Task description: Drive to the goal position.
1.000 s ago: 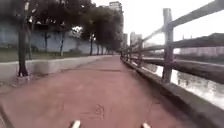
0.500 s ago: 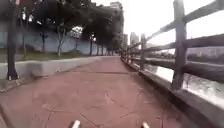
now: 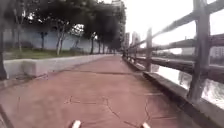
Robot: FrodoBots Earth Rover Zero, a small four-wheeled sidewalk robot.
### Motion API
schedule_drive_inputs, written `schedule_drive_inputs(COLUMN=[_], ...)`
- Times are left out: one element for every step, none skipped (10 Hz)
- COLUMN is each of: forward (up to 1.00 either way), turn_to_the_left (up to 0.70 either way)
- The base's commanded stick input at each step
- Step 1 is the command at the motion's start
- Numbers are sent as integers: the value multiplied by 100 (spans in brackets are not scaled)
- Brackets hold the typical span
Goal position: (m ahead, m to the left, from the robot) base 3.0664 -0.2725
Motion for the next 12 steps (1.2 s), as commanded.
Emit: schedule_drive_inputs(forward=[70, 70, 70, 70, 70, 70, 70, 70, 70, 70, 70, 70], turn_to_the_left=[3, 3, 3, 3, 3, 3, 3, 3, 3, 3, 3, 3])
